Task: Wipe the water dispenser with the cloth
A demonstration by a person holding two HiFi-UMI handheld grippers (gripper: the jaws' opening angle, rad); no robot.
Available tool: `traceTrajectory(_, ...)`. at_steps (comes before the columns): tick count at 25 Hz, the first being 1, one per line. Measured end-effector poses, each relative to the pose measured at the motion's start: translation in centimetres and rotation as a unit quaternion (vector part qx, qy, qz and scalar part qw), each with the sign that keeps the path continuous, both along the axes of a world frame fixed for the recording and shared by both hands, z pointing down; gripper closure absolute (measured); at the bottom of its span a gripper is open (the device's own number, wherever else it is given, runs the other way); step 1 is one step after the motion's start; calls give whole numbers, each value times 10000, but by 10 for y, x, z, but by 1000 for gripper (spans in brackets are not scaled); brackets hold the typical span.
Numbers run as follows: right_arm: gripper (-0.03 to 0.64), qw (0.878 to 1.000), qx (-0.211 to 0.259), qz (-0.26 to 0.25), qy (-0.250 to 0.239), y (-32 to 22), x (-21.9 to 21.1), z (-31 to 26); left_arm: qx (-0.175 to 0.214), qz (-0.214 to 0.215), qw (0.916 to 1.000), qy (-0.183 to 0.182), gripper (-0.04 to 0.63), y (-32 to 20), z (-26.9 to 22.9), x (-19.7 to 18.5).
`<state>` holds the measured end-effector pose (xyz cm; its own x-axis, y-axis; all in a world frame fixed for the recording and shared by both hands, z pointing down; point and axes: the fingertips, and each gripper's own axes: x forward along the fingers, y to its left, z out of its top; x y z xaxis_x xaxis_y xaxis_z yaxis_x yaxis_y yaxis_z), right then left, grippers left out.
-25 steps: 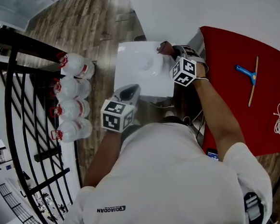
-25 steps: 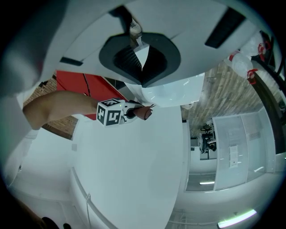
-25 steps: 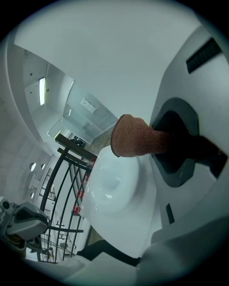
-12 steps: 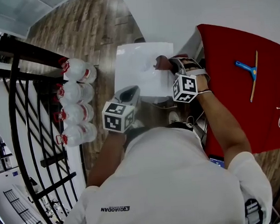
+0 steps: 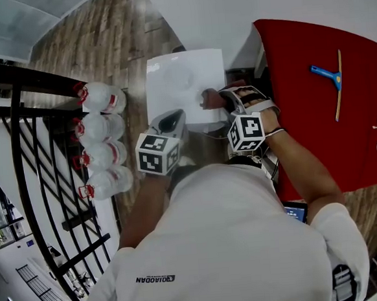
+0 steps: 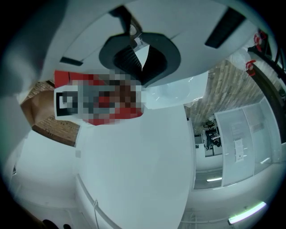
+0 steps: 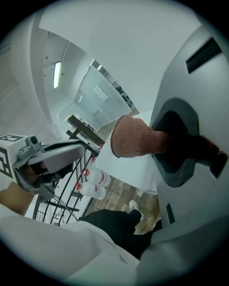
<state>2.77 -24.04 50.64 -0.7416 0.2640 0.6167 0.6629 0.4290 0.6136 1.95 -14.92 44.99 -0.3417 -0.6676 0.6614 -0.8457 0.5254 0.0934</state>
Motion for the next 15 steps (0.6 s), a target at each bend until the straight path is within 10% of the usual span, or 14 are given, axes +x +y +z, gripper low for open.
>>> traceTrajectory(15,563,9927,-790,100,906,30,62,17,-108,289,9995,74,606,-14,8,6)
